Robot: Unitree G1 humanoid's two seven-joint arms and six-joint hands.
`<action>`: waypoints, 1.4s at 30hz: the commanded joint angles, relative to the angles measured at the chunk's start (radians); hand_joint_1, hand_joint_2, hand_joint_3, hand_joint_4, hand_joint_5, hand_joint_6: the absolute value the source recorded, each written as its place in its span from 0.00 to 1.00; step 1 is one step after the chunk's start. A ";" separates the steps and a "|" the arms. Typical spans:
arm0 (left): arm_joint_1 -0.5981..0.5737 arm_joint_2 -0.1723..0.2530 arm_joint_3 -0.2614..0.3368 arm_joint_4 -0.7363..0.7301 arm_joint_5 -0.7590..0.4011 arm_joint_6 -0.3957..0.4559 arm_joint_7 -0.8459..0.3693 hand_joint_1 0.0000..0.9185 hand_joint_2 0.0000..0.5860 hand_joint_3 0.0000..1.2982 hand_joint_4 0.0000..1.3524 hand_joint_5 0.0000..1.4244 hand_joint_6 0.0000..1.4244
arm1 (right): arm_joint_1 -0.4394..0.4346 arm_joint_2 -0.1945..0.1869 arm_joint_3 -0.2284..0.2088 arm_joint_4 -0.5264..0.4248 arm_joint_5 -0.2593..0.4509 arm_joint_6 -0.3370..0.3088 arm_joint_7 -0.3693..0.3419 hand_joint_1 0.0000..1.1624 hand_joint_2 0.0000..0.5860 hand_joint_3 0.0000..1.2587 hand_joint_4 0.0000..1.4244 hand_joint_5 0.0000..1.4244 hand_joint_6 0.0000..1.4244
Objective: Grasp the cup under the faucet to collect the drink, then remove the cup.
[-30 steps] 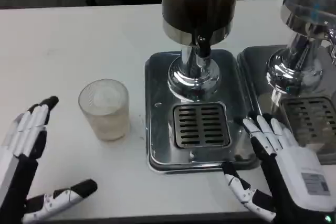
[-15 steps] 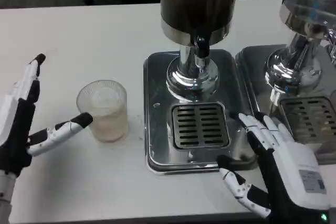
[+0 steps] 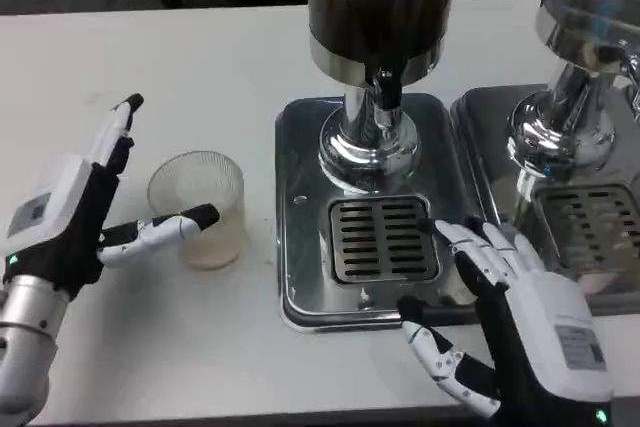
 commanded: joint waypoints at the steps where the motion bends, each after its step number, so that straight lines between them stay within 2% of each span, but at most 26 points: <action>1: -0.046 0.004 -0.027 0.052 -0.004 -0.034 -0.019 0.20 0.00 0.00 0.00 0.12 0.12 | 0.010 0.004 -0.001 -0.017 -0.005 0.010 -0.019 0.31 0.71 0.19 0.14 0.08 0.03; 6: -0.060 0.002 -0.047 0.085 -0.011 -0.057 -0.042 0.16 0.00 0.00 0.00 0.13 0.13 | 0.025 0.007 0.000 -0.026 -0.012 0.013 -0.023 0.31 0.71 0.19 0.14 0.08 0.03; 16: -0.051 0.010 -0.069 0.100 -0.005 -0.076 -0.042 0.16 0.00 0.00 0.00 0.13 0.13 | 0.043 0.009 0.005 -0.040 -0.013 0.016 -0.018 0.31 0.71 0.20 0.15 0.08 0.03; 24: -0.059 0.004 -0.098 0.103 0.003 -0.069 -0.043 0.25 0.01 0.00 0.00 0.15 0.15 | 0.051 0.005 0.003 -0.058 -0.003 0.016 -0.004 0.31 0.71 0.20 0.15 0.09 0.04; 33: -0.087 -0.040 -0.106 0.130 -0.007 -0.056 -0.059 0.32 0.04 0.00 0.02 0.20 0.19 | 0.085 -0.001 -0.010 -0.092 0.008 0.022 0.004 0.31 0.71 0.20 0.16 0.09 0.04; 42: -0.102 -0.104 -0.080 0.152 -0.062 -0.071 -0.108 0.37 0.07 0.10 0.11 0.28 0.26 | 0.134 -0.014 -0.035 -0.145 0.006 0.038 0.012 0.31 0.71 0.21 0.16 0.09 0.05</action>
